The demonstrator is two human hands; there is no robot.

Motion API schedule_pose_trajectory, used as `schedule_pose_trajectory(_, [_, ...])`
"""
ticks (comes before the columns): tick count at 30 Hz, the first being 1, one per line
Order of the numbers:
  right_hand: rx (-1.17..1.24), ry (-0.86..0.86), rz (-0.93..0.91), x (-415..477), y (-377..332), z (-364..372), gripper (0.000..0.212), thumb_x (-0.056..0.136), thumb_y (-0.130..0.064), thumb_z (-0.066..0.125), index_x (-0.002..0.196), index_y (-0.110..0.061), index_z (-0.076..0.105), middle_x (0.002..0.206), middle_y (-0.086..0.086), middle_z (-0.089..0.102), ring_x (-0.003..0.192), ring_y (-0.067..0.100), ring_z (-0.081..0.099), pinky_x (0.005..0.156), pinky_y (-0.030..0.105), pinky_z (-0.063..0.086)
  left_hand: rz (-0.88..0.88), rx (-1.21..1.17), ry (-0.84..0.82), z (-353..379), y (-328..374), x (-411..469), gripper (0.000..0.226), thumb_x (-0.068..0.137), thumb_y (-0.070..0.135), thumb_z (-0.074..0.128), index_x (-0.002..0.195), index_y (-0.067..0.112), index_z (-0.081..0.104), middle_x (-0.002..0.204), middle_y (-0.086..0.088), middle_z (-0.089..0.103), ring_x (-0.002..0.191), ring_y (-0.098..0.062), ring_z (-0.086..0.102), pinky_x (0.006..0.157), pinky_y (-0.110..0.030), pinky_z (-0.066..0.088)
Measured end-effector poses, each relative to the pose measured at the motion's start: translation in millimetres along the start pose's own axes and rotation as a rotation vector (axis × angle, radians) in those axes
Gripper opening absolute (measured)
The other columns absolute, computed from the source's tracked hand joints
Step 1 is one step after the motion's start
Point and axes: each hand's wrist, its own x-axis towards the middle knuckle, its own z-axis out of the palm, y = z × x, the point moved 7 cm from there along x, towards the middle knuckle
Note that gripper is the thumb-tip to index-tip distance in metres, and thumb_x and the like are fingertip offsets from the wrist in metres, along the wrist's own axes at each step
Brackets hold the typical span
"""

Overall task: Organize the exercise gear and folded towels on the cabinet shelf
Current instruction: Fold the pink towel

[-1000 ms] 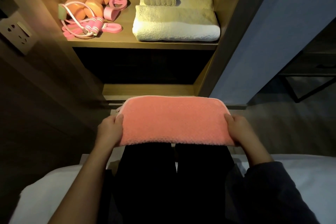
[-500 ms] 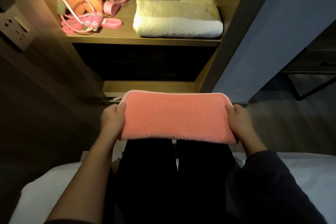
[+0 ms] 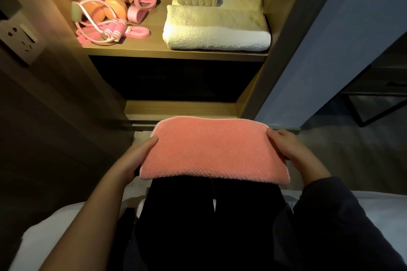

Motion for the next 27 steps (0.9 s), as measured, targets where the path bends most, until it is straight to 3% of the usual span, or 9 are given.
schedule_pose_trajectory(3, [-0.007, -0.05, 0.047, 3, -6, 4, 0.054, 0.098, -0.05, 0.047, 0.13, -0.009, 0.058, 0.105, 0.006, 0.061, 0.082, 0.021, 0.058, 0.068, 0.036, 0.047, 0.049, 0.044, 0.021, -3, 4, 0, 0.033, 0.098, 0.042, 0.05, 0.112, 0.014, 0.062, 0.104, -0.01, 0.064, 0.093, -0.026, 0.062, 0.066, -0.035, 0.046])
schedule_pose_trajectory(6, [0.094, -0.063, 0.093, 3, -1, 2, 0.05, 0.092, -0.044, 0.062, 0.124, -0.005, 0.063, 0.11, 0.013, 0.065, 0.095, 0.03, 0.063, 0.088, 0.047, 0.052, 0.152, 0.116, 0.11, -12, 17, -1, 0.039, 0.099, 0.035, 0.051, 0.123, 0.005, 0.059, 0.102, -0.01, 0.064, 0.09, -0.025, 0.062, 0.064, -0.033, 0.046])
schedule_pose_trajectory(8, [0.161, -0.098, 0.123, -1, 0, 0, 0.048, 0.09, -0.039, 0.066, 0.124, -0.005, 0.062, 0.113, 0.014, 0.066, 0.101, 0.032, 0.064, 0.095, 0.05, 0.051, 0.22, 0.166, 0.159, -18, 29, -4, 0.039, 0.1, 0.033, 0.05, 0.129, 0.008, 0.056, 0.102, -0.008, 0.062, 0.089, -0.024, 0.062, 0.063, -0.033, 0.046])
schedule_pose_trajectory(13, [0.424, -0.142, 0.146, -14, -14, -8, 0.041, 0.087, -0.028, 0.07, 0.119, -0.005, 0.059, 0.107, 0.015, 0.065, 0.097, 0.032, 0.063, 0.072, 0.043, 0.051, 0.419, 0.267, 0.248, -18, 76, -25, 0.032, 0.1, 0.031, 0.05, 0.125, 0.012, 0.059, 0.105, -0.004, 0.061, 0.09, -0.019, 0.06, 0.07, -0.035, 0.047])
schedule_pose_trajectory(16, [0.545, -0.154, 0.105, -18, -33, -12, 0.033, 0.09, -0.03, 0.066, 0.115, -0.01, 0.058, 0.108, 0.015, 0.065, 0.097, 0.031, 0.062, 0.069, 0.042, 0.049, 0.527, 0.3, 0.295, -11, 107, -44, 0.026, 0.1, 0.029, 0.051, 0.116, 0.014, 0.063, 0.108, -0.006, 0.063, 0.096, -0.024, 0.06, 0.087, -0.047, 0.051])
schedule_pose_trajectory(19, [0.612, -0.111, 0.052, -22, -56, -17, 0.019, 0.092, -0.03, 0.062, 0.102, -0.014, 0.059, 0.101, 0.013, 0.065, 0.09, 0.027, 0.062, 0.067, 0.038, 0.049, 0.635, 0.309, 0.39, -2, 137, -64, 0.021, 0.098, 0.029, 0.054, 0.107, 0.016, 0.067, 0.098, 0.001, 0.065, 0.092, -0.025, 0.063, 0.087, -0.052, 0.053])
schedule_pose_trajectory(21, [0.645, -0.086, 0.01, -26, -73, -18, 0.014, 0.092, -0.029, 0.06, 0.096, -0.016, 0.059, 0.095, 0.011, 0.064, 0.084, 0.024, 0.062, 0.064, 0.035, 0.05, 0.692, 0.33, 0.444, 7, 155, -72, 0.017, 0.096, 0.03, 0.056, 0.104, 0.021, 0.069, 0.095, 0.005, 0.066, 0.089, -0.019, 0.062, 0.083, -0.046, 0.055])
schedule_pose_trajectory(24, [0.705, -0.089, -0.092, -34, -98, -12, 0.011, 0.092, -0.021, 0.056, 0.098, -0.013, 0.059, 0.078, 0.007, 0.058, 0.055, 0.013, 0.063, 0.043, 0.024, 0.045, 0.832, 0.342, 0.436, 32, 176, -81, 0.018, 0.093, 0.025, 0.06, 0.109, 0.022, 0.069, 0.097, 0.008, 0.067, 0.088, -0.005, 0.06, 0.074, -0.026, 0.05])
schedule_pose_trajectory(27, [0.717, -0.106, -0.211, -43, -121, 0, 0.01, 0.09, -0.015, 0.056, 0.098, -0.014, 0.061, 0.068, 0.001, 0.063, 0.051, 0.008, 0.063, 0.045, 0.024, 0.048, 0.972, 0.351, 0.378, 63, 184, -89, 0.025, 0.09, 0.026, 0.062, 0.114, 0.028, 0.067, 0.091, 0.016, 0.066, 0.08, 0.006, 0.058, 0.066, -0.02, 0.044])
